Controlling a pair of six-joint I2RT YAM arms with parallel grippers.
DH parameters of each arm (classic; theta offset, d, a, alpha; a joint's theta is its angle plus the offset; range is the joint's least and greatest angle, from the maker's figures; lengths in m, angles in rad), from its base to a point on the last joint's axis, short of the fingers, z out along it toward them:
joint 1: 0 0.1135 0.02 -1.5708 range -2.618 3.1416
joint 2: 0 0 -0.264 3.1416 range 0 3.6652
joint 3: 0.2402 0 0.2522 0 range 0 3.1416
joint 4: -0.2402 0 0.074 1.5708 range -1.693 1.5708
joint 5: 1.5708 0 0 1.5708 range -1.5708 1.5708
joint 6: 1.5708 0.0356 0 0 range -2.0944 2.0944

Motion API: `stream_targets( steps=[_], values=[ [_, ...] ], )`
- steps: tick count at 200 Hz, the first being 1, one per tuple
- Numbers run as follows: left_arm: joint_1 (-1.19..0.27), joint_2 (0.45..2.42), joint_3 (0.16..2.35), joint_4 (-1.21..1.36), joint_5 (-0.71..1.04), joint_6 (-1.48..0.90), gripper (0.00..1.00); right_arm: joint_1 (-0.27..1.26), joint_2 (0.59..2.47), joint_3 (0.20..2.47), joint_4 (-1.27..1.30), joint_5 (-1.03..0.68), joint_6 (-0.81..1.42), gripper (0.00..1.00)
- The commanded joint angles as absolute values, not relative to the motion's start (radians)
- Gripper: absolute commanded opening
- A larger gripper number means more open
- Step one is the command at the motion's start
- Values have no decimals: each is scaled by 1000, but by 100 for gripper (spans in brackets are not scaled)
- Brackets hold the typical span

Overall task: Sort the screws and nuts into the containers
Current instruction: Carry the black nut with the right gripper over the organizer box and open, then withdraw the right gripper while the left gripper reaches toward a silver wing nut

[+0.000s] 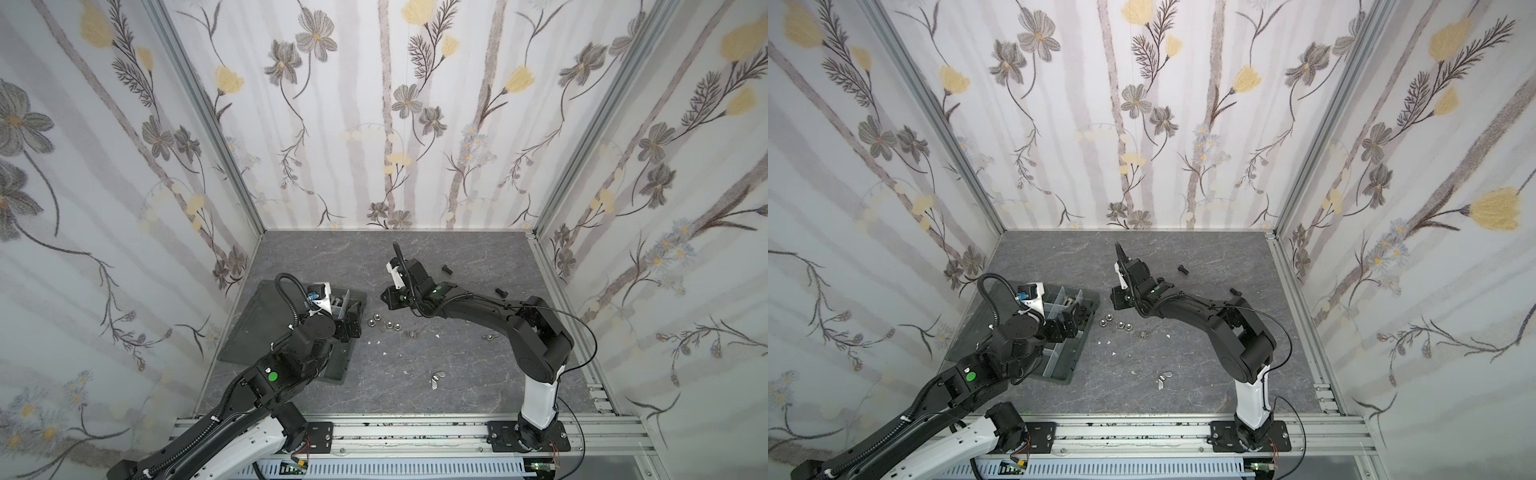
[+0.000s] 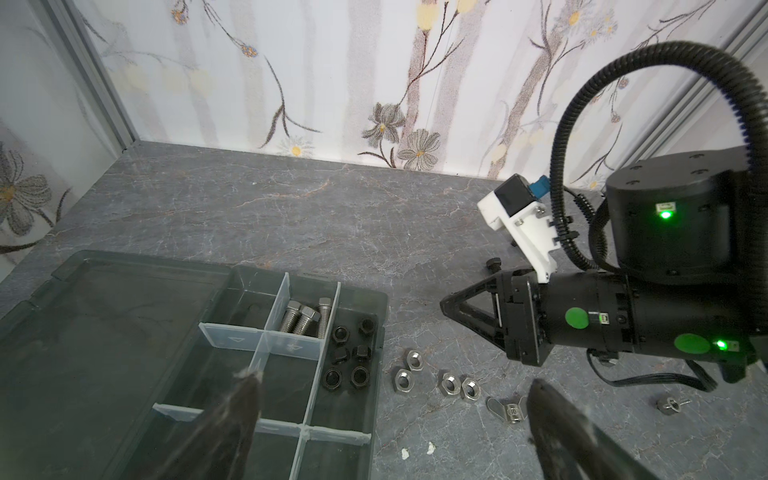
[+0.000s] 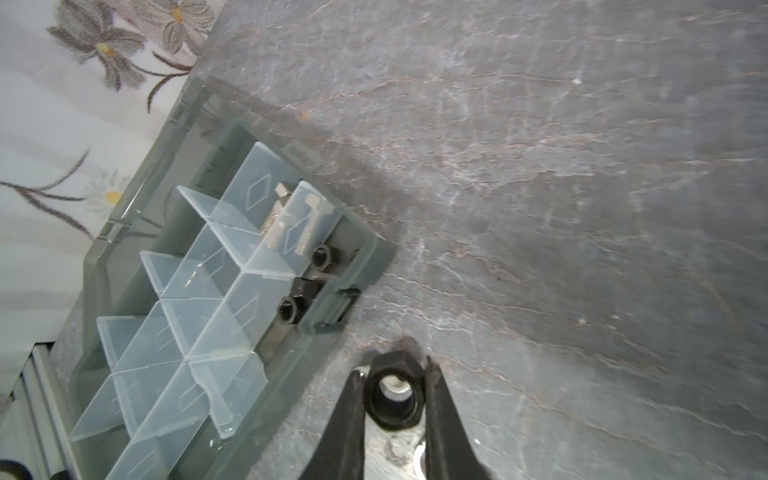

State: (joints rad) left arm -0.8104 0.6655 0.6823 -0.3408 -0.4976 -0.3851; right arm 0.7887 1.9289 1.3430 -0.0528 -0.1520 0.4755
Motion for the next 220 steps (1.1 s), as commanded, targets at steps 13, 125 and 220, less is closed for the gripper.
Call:
stream_targets(
  steps=[13, 125, 220],
  values=[
    [-810, 631, 677, -376, -524, -396, 100, 846, 1993, 1421, -25, -196, 500, 9],
    [-808, 591, 678, -426, -545, -384, 100, 911, 2146, 1591, -58, -233, 513, 22],
    [-806, 643, 705, -415, -497, -358, 100, 892, 2143, 1602, -80, -205, 500, 40]
  ],
)
